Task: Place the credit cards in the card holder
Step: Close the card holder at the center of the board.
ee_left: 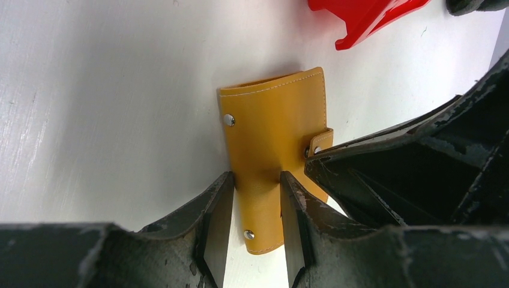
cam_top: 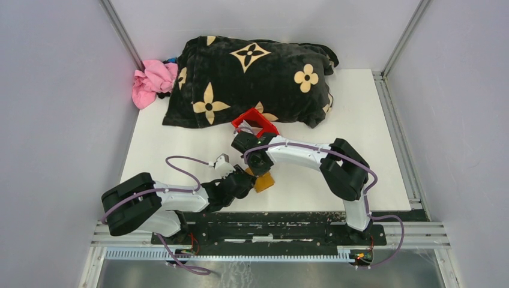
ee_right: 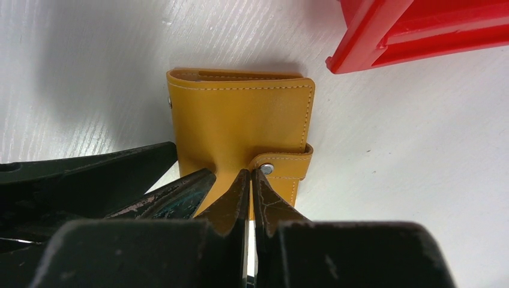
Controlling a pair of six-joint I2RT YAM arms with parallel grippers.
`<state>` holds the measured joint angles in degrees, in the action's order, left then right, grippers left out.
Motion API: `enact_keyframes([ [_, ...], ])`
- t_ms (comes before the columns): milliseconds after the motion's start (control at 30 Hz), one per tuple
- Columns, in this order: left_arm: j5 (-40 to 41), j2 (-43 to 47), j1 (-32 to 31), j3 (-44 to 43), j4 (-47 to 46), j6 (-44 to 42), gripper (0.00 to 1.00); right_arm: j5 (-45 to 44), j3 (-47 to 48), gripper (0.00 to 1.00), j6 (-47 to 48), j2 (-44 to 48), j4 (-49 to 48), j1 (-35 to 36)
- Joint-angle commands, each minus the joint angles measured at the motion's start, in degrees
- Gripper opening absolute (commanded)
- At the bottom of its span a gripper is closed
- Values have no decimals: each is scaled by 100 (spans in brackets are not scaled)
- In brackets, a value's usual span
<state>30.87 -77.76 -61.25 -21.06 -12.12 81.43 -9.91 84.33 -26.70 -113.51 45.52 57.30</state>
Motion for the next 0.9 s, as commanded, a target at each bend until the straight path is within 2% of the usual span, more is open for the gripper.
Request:
enact_keyframes([
  [0,-221,-212,-35,85,474,-279,43,130,122,7,-15,-35,-295,-72],
  [433,-281,-349,-40,-33,711,-255,43,950,-120,6,-173,-61,-576,-539],
  [867,-292,-384,-37,-305,1402,-240,43,1857,-962,5,-572,-109,-1386,-1174],
])
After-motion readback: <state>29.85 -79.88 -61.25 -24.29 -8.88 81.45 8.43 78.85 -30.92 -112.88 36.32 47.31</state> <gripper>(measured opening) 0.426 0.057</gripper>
